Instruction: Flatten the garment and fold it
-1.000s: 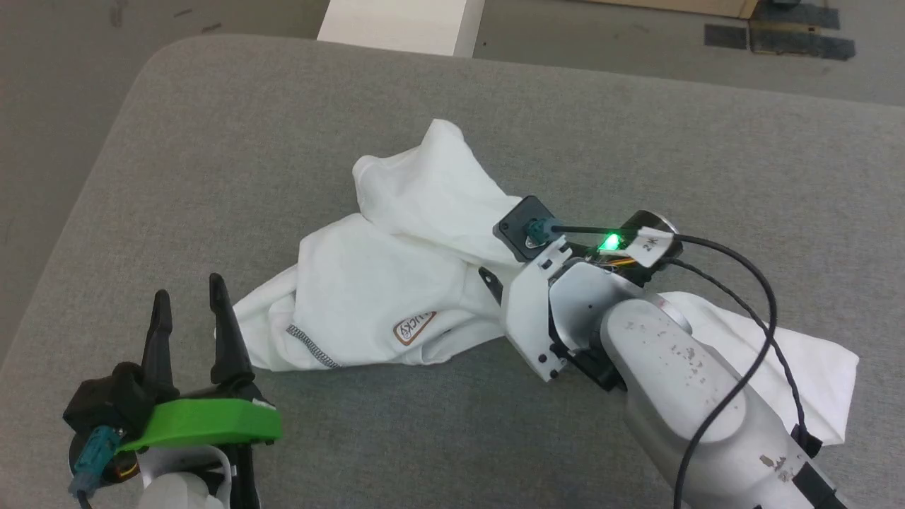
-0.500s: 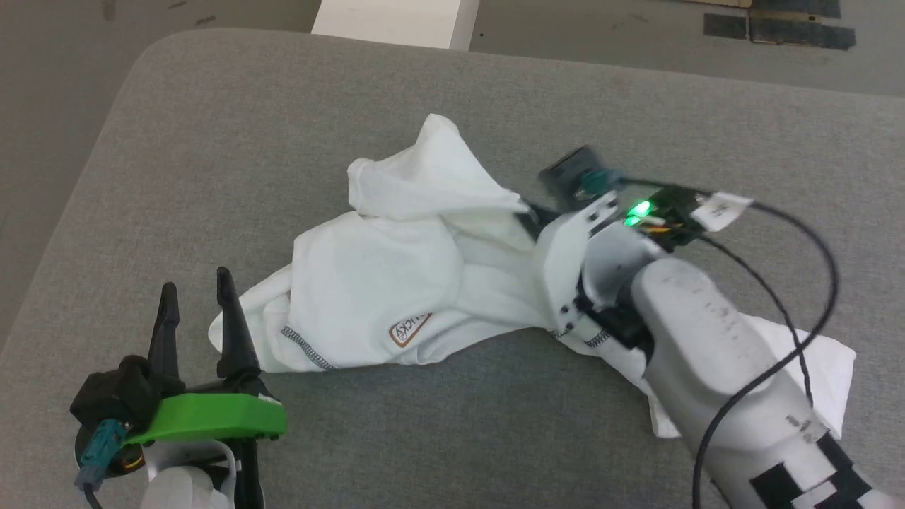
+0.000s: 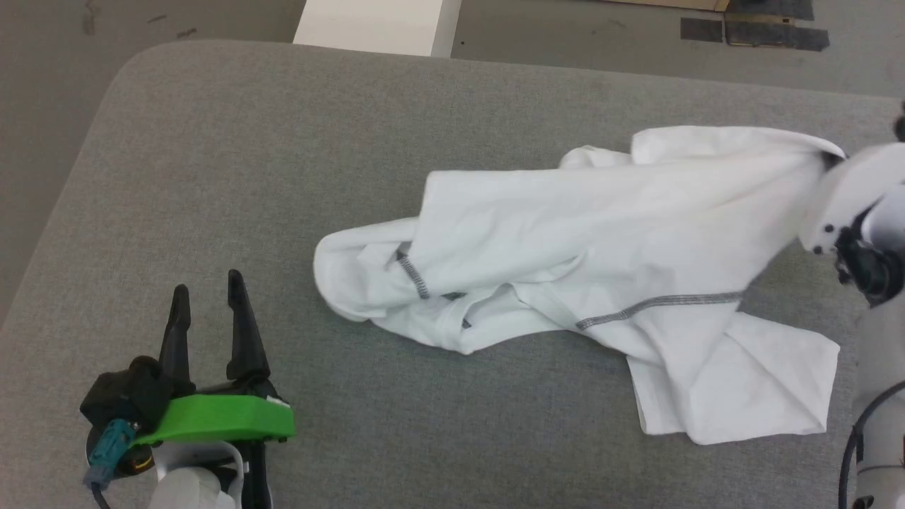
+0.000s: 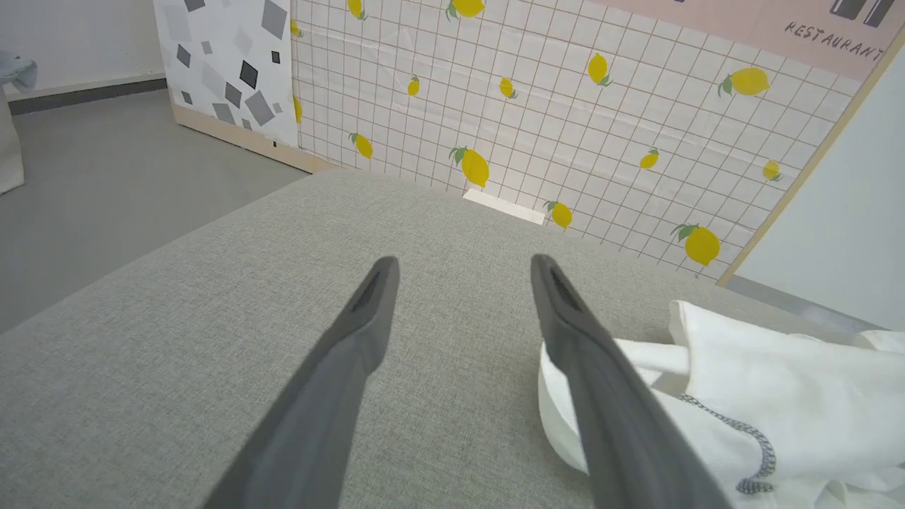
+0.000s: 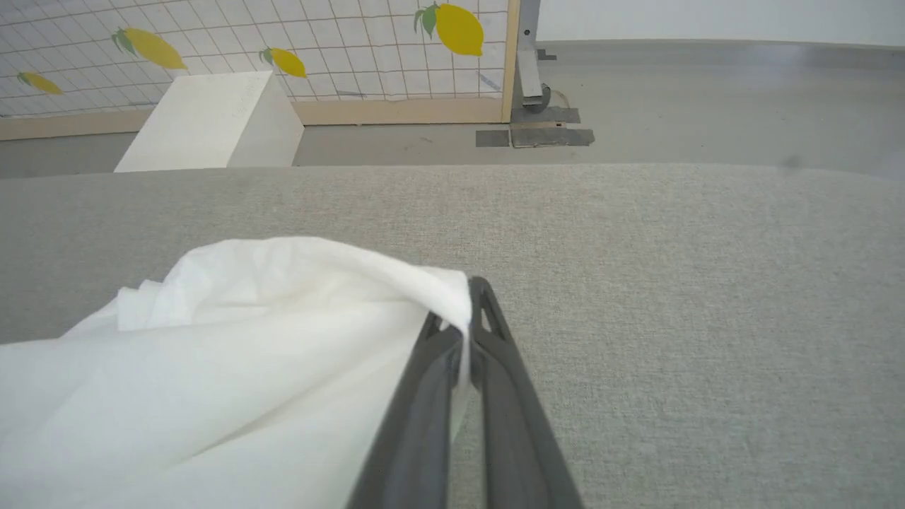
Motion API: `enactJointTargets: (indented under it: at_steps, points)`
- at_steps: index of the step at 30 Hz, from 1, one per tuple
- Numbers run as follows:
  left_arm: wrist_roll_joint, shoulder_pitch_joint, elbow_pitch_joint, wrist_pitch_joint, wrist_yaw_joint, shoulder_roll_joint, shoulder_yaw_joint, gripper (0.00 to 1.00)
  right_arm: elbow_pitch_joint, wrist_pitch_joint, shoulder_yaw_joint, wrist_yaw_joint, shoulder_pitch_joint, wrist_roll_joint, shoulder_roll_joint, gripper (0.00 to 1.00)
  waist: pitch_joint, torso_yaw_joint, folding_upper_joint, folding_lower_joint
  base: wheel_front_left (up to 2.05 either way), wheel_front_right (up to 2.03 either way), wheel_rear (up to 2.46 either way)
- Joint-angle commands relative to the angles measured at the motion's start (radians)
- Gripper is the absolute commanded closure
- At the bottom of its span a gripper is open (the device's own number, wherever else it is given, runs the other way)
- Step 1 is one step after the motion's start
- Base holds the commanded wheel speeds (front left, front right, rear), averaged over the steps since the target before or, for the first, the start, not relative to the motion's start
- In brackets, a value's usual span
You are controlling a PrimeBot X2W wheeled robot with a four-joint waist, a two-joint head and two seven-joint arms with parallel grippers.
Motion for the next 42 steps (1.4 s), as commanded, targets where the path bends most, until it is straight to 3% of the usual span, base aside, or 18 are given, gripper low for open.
enactJointTargets:
  at_steps: [1, 3, 4, 5, 11, 16, 22, 28, 34, 42]
  points:
    - [-0.007, 0.002, 0.003, -0.004, -0.001, -0.004, -0.001, 0.00, 0.002, 0.007, -0.038, -0.002, 0.023, -0.026, 0.012, 1.00, 0.001, 0.000, 0.0000, 0.0000, 0.00, 0.00, 0.00]
    - [-0.009, 0.004, 0.006, -0.004, 0.000, -0.004, 0.001, 0.00, -0.007, -0.002, -0.067, -0.002, 0.034, -0.046, 0.029, 1.00, 0.000, -0.004, 0.0000, 0.0000, 0.00, 0.00, 0.00]
    - [-0.010, 0.006, 0.007, -0.005, 0.000, -0.004, 0.002, 0.00, -0.014, -0.015, -0.069, -0.002, 0.038, -0.039, 0.039, 0.74, -0.003, -0.006, 0.0000, 0.0000, 0.00, 0.00, 0.00]
    - [-0.010, 0.007, 0.009, -0.005, 0.001, -0.004, 0.004, 0.00, -0.025, -0.031, -0.061, -0.002, 0.045, -0.030, 0.048, 0.00, -0.006, -0.009, 0.0000, 0.0000, 0.00, 0.00, 0.00]
    - [-0.013, 0.011, 0.025, -0.005, 0.000, -0.004, -0.003, 0.00, -0.182, -0.157, -0.027, -0.002, 0.133, 0.037, 0.072, 0.00, -0.037, -0.020, 0.0000, 0.0000, 0.00, 0.00, 0.00]
    - [-0.029, 0.015, 0.047, -0.003, -0.004, -0.004, -0.019, 0.00, -0.359, -0.175, -0.002, -0.002, 0.299, 0.098, 0.084, 0.00, -0.061, -0.027, 0.0000, 0.0000, 0.00, 0.00, 0.00]
    - [-0.041, 0.018, 0.065, 0.010, -0.003, -0.004, -0.038, 0.00, -0.526, -0.079, 0.135, -0.002, 0.534, 0.177, 0.087, 0.00, -0.078, -0.045, 0.0000, 0.0000, 0.00, 0.00, 0.00]
    - [-0.048, 0.019, 0.073, 0.014, -0.002, -0.004, -0.050, 0.00, -0.681, 0.114, 0.330, -0.002, 0.690, 0.151, 0.087, 0.00, -0.080, -0.059, 0.0000, 0.0000, 0.00, 0.00, 0.00]
    - [-0.055, 0.010, 0.081, 0.014, -0.003, -0.004, -0.059, 0.00, -0.662, 0.263, 0.428, -0.002, 0.727, 0.078, 0.085, 0.00, -0.074, -0.064, 0.0000, 0.0000, 0.00, 0.00, 0.00]
    - [-0.065, -0.001, 0.095, 0.012, -0.007, -0.004, -0.072, 0.00, -0.492, 0.299, 0.448, -0.002, 0.677, 0.024, 0.077, 0.00, -0.061, -0.048, 0.0000, 0.0000, 0.00, 0.00, 0.00]
